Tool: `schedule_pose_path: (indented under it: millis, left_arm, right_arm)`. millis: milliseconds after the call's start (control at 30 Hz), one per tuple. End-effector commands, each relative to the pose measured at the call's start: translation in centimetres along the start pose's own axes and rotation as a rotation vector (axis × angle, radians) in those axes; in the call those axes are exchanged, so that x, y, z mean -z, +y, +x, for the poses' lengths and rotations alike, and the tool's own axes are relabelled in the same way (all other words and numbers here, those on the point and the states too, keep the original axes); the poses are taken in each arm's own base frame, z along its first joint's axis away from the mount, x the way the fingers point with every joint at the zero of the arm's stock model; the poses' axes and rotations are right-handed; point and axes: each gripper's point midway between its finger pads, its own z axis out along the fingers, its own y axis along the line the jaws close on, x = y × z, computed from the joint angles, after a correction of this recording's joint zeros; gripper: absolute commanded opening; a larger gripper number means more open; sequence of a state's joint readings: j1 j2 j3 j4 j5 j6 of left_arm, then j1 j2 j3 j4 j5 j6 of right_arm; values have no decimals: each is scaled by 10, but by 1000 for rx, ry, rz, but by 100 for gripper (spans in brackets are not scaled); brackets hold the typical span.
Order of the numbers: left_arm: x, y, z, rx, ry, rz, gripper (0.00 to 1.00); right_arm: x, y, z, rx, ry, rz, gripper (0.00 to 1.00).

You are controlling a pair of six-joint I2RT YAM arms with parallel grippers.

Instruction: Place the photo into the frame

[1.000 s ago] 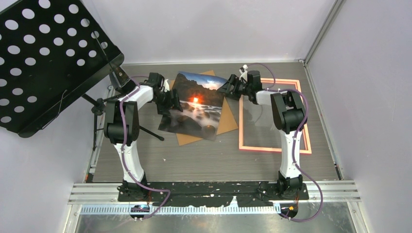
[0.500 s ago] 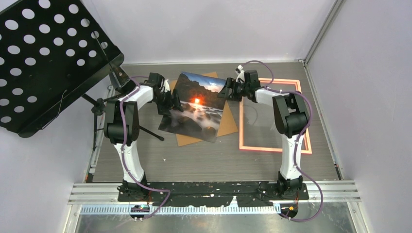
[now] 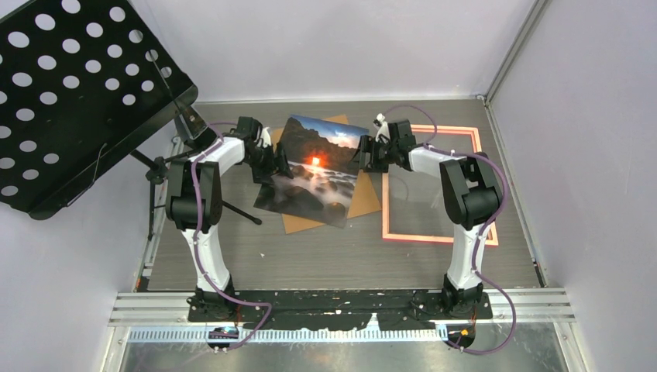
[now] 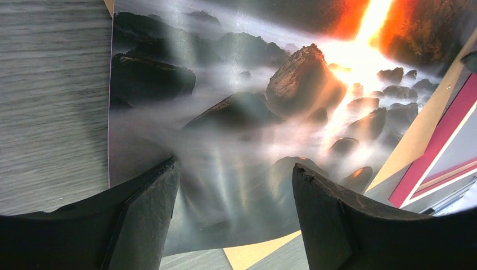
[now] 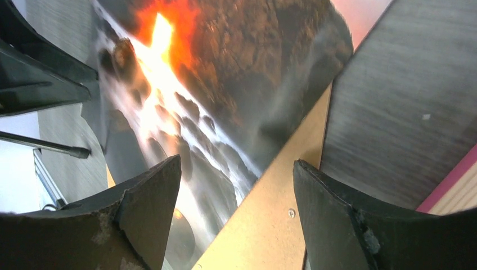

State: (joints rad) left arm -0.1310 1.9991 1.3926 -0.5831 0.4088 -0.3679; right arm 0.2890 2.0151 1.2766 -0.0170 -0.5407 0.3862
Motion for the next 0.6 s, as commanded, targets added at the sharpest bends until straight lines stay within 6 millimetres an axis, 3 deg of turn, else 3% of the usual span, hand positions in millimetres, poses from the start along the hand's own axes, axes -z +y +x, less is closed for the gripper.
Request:
schedule_pose_path:
  millis: [0,167,567]
  left_arm:
    - [-8,-3,20,18,56,12,77]
    - [-7,-3,20,18,54,14,76]
    - [-10,-6,24,29,71,37,76]
  right_arm:
    - [8,4,9,12,12,12,79]
    - [1,1,21,-4,41,11,79]
    - [-26,19,32,-88,70,-129,79]
